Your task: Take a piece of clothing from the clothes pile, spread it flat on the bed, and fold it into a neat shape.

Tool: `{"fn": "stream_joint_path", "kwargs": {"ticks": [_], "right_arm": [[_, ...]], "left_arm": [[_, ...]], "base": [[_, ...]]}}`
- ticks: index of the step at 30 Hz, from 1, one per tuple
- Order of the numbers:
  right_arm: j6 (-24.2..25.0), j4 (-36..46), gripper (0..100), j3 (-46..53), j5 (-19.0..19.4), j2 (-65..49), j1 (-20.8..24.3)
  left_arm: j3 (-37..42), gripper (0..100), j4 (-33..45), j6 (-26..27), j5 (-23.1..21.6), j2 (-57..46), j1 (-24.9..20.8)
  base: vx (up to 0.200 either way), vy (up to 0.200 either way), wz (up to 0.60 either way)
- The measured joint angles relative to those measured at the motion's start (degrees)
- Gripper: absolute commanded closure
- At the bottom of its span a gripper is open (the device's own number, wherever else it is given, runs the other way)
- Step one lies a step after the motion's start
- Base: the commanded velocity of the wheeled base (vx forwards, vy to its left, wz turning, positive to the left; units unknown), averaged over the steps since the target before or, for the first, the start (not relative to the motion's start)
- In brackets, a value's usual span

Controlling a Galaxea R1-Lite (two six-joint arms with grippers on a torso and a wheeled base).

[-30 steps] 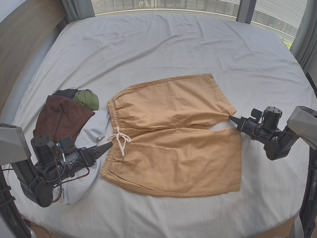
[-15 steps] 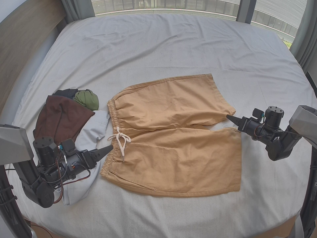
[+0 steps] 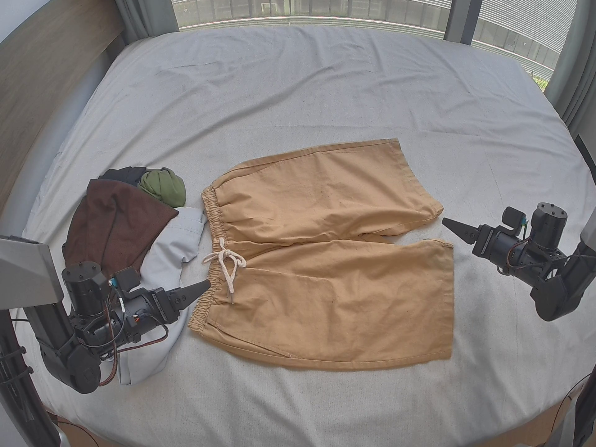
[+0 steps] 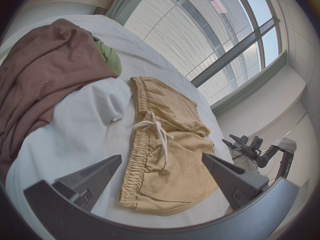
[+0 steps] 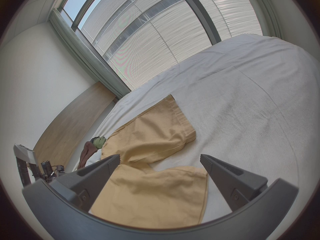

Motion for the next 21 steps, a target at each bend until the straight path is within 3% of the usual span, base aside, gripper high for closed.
{"fn": "stream_joint_path", "kwargs": {"ticks": [21], "right_arm": [[0.24, -0.54, 0, 5.79, -0.41, -5.57, 0.95]], "left_arm": [[2.93, 0, 0.06, -0.35, -0.06, 5.56, 1.24]], "base": [[0.000, 0.000, 0.00]]}}
